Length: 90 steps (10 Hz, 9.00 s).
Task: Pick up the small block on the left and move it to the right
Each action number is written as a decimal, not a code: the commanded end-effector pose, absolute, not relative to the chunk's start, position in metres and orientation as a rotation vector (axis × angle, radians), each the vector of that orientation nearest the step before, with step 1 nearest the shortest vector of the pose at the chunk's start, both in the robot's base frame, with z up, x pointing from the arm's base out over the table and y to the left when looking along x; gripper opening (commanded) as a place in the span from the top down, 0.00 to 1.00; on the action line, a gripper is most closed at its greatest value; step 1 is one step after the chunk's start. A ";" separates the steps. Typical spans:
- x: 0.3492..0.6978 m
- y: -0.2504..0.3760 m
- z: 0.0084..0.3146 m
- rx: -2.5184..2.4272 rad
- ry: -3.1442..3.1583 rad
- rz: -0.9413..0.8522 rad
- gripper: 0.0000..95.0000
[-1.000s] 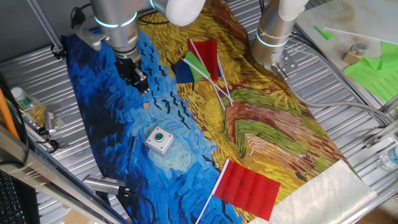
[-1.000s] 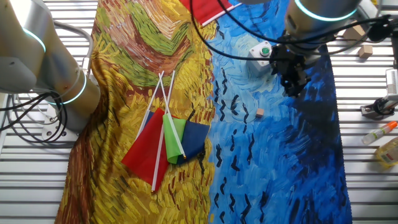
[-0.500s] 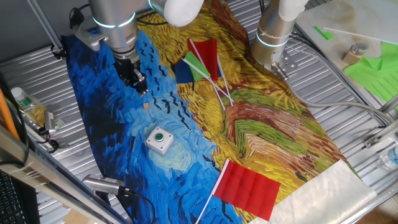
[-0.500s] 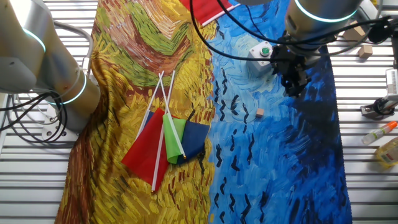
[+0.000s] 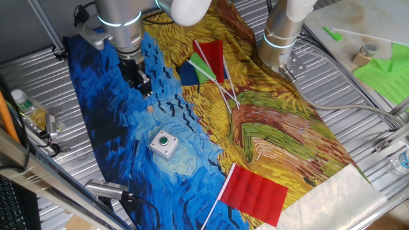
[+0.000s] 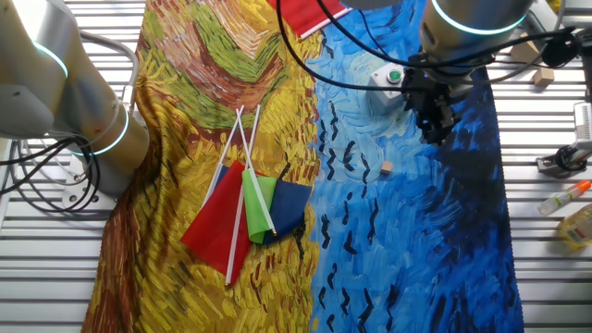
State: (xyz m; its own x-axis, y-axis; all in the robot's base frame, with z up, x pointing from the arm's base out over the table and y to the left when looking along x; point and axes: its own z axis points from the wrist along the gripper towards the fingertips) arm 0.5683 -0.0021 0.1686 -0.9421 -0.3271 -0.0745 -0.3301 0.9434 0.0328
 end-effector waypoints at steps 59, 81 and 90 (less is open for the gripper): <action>0.548 -0.015 0.027 -0.265 3.051 0.146 0.60; 0.541 -0.016 0.016 -1.350 2.690 -0.067 0.60; 0.540 -0.015 0.020 -1.297 2.710 -0.080 1.00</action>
